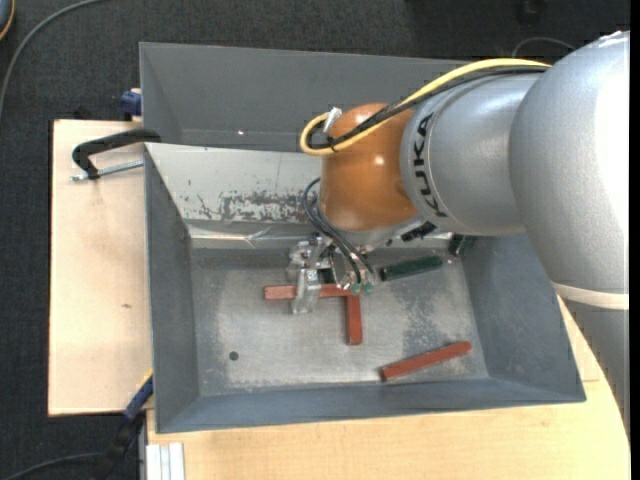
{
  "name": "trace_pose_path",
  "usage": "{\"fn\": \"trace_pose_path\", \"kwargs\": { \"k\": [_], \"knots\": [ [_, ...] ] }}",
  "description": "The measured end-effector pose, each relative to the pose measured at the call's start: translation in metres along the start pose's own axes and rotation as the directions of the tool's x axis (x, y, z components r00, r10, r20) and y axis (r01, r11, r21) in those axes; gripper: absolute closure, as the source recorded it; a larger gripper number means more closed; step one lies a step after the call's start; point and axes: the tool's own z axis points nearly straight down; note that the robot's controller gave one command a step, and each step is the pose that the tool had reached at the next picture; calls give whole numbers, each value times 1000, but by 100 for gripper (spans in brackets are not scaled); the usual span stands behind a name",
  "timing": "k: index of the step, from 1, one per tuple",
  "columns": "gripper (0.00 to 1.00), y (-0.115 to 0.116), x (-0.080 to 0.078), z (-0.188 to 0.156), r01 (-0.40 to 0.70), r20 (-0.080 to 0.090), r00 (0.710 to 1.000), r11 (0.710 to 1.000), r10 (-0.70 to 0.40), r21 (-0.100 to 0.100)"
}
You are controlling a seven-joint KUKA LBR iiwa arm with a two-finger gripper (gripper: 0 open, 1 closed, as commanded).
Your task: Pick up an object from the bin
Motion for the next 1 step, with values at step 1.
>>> {"fn": "trace_pose_path", "kwargs": {
  "k": [1],
  "knots": [
    [100,-2,12,-125,146,13,989,989,-146,1]
  ]
}}
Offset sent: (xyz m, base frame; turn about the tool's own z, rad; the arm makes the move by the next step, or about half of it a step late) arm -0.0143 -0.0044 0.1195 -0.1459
